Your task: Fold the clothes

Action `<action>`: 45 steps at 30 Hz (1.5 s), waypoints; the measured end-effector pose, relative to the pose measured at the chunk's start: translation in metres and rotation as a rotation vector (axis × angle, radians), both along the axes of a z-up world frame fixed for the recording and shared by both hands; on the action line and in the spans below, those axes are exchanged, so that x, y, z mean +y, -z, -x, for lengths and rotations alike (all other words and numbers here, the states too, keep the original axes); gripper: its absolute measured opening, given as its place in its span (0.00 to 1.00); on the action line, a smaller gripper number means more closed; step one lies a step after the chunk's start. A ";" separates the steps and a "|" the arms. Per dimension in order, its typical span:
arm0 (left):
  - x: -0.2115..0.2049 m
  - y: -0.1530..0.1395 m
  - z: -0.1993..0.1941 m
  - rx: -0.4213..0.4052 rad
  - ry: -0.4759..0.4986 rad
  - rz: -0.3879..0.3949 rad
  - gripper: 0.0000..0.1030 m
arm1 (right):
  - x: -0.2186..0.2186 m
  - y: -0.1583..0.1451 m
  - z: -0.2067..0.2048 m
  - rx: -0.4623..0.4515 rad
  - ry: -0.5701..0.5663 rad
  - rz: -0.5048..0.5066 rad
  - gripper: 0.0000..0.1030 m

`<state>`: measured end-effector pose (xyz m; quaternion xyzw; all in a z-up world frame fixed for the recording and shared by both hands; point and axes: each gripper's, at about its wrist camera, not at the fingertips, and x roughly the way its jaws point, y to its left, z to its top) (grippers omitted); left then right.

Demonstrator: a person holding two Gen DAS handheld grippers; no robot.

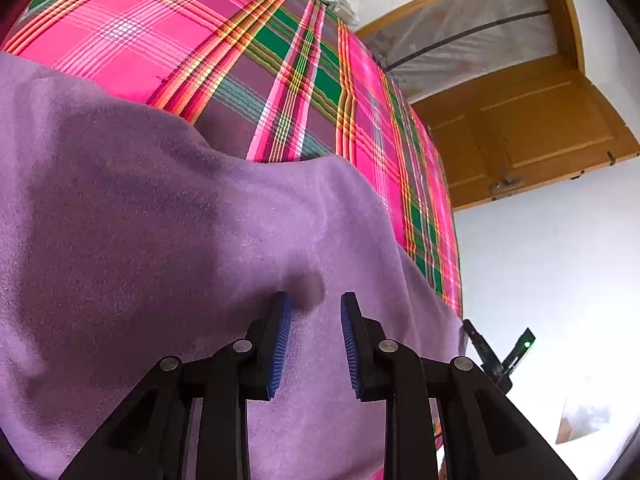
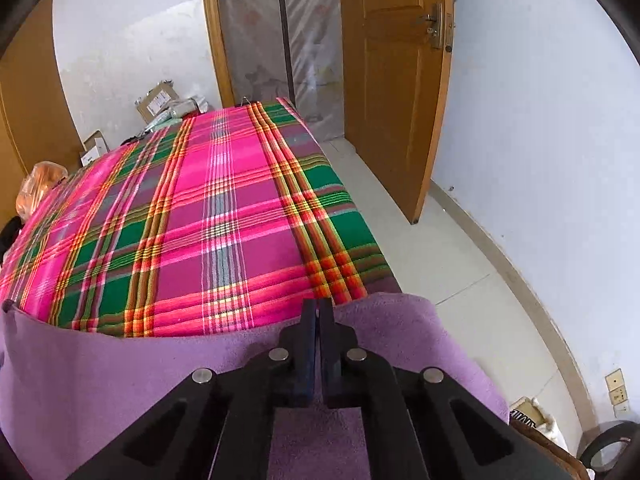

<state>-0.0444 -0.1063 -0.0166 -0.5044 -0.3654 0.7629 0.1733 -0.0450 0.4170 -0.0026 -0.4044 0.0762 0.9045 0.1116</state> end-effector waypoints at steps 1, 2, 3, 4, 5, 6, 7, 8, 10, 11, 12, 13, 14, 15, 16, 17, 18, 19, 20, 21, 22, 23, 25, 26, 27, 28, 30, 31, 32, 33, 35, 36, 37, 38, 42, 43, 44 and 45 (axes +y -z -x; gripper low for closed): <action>0.001 0.000 0.000 0.000 0.000 -0.001 0.25 | 0.000 0.001 0.002 -0.006 0.000 -0.005 0.02; 0.001 0.000 0.001 0.000 0.000 -0.002 0.25 | 0.000 0.002 0.003 -0.016 -0.002 -0.012 0.02; 0.001 0.000 0.001 0.001 0.000 -0.002 0.25 | -0.001 0.002 0.005 -0.023 -0.001 -0.019 0.02; 0.001 0.000 0.000 0.001 0.001 -0.001 0.25 | -0.001 0.002 0.005 -0.030 -0.002 -0.026 0.02; 0.001 0.000 0.000 0.001 0.002 0.001 0.25 | -0.002 0.002 0.005 -0.036 -0.006 -0.033 0.02; 0.000 0.000 -0.001 0.002 0.003 0.003 0.25 | -0.003 0.001 0.005 -0.043 -0.010 -0.041 0.03; 0.000 0.000 -0.001 0.002 0.004 0.005 0.25 | -0.004 0.000 0.004 -0.047 -0.006 -0.049 0.08; 0.000 -0.001 -0.002 0.003 0.004 0.008 0.25 | -0.005 -0.001 0.002 -0.047 0.003 -0.059 0.14; -0.002 -0.003 -0.005 0.008 0.003 0.020 0.26 | -0.009 -0.004 -0.004 -0.036 0.012 -0.077 0.19; -0.003 -0.004 -0.006 0.011 0.002 0.027 0.26 | -0.012 -0.005 -0.010 -0.021 0.012 -0.085 0.21; -0.005 -0.005 -0.008 0.015 -0.001 0.037 0.26 | -0.017 -0.007 -0.016 -0.003 0.003 -0.094 0.21; -0.006 -0.006 -0.010 0.020 -0.003 0.046 0.26 | -0.023 -0.009 -0.023 0.016 -0.013 -0.105 0.23; -0.007 -0.007 -0.012 0.024 -0.006 0.054 0.26 | -0.029 -0.010 -0.028 0.027 -0.027 -0.117 0.25; -0.010 -0.008 -0.015 0.029 -0.011 0.060 0.26 | -0.036 -0.011 -0.034 0.031 -0.041 -0.130 0.25; -0.013 -0.009 -0.019 0.034 -0.018 0.066 0.27 | -0.046 -0.011 -0.041 0.039 -0.069 -0.154 0.25; -0.016 -0.010 -0.023 0.040 -0.024 0.071 0.29 | -0.055 -0.011 -0.048 0.044 -0.096 -0.179 0.25; -0.019 -0.010 -0.027 0.046 -0.030 0.075 0.31 | -0.062 -0.010 -0.053 0.045 -0.115 -0.199 0.25; -0.022 -0.010 -0.032 0.049 -0.034 0.078 0.31 | -0.068 -0.008 -0.058 0.043 -0.131 -0.215 0.25; -0.025 -0.010 -0.037 0.053 -0.038 0.081 0.31 | -0.074 -0.007 -0.063 0.037 -0.142 -0.228 0.25; -0.029 -0.009 -0.041 0.056 -0.042 0.081 0.31 | -0.079 -0.005 -0.068 0.034 -0.145 -0.237 0.25; -0.033 -0.008 -0.046 0.057 -0.049 0.081 0.31 | -0.080 -0.002 -0.072 0.028 -0.136 -0.239 0.25; -0.038 -0.007 -0.050 0.059 -0.055 0.077 0.31 | -0.080 0.001 -0.076 0.019 -0.122 -0.239 0.25; -0.047 -0.005 -0.061 0.067 -0.069 0.060 0.31 | -0.079 0.006 -0.083 0.005 -0.102 -0.228 0.25; -0.051 -0.005 -0.067 0.070 -0.076 0.056 0.31 | -0.078 0.007 -0.087 0.004 -0.088 -0.216 0.25; -0.056 -0.004 -0.072 0.074 -0.083 0.052 0.31 | -0.078 0.008 -0.091 0.003 -0.074 -0.205 0.25; -0.060 -0.003 -0.078 0.077 -0.089 0.048 0.31 | -0.078 0.008 -0.093 0.002 -0.064 -0.197 0.25; -0.070 -0.002 -0.088 0.084 -0.104 0.039 0.31 | -0.081 0.004 -0.096 0.014 -0.052 -0.180 0.25; -0.075 -0.001 -0.094 0.088 -0.112 0.036 0.31 | -0.086 0.002 -0.098 0.027 -0.059 -0.165 0.25; -0.079 -0.001 -0.099 0.091 -0.119 0.031 0.31 | -0.094 0.000 -0.099 0.041 -0.081 -0.154 0.25; -0.084 0.000 -0.105 0.094 -0.127 0.026 0.31 | -0.102 -0.001 -0.100 0.050 -0.105 -0.149 0.25; -0.091 0.000 -0.114 0.099 -0.140 0.020 0.31 | -0.124 -0.001 -0.101 0.062 -0.173 -0.145 0.25; -0.095 0.000 -0.119 0.101 -0.147 0.019 0.31 | -0.135 -0.002 -0.101 0.066 -0.210 -0.143 0.25; -0.099 0.001 -0.124 0.103 -0.153 0.017 0.31 | -0.145 -0.001 -0.102 0.069 -0.244 -0.138 0.25; -0.103 0.001 -0.127 0.104 -0.159 0.015 0.31 | -0.154 -0.001 -0.103 0.071 -0.273 -0.129 0.25; -0.118 0.003 -0.141 0.115 -0.189 -0.008 0.31 | -0.180 0.006 -0.112 0.063 -0.351 -0.097 0.25; -0.121 0.004 -0.144 0.119 -0.195 -0.017 0.31 | -0.187 0.008 -0.115 0.060 -0.358 -0.096 0.25; -0.124 0.005 -0.148 0.122 -0.199 -0.023 0.31 | -0.192 0.008 -0.118 0.060 -0.365 -0.091 0.25; -0.126 0.005 -0.151 0.125 -0.200 -0.025 0.31 | -0.195 0.008 -0.121 0.062 -0.373 -0.088 0.25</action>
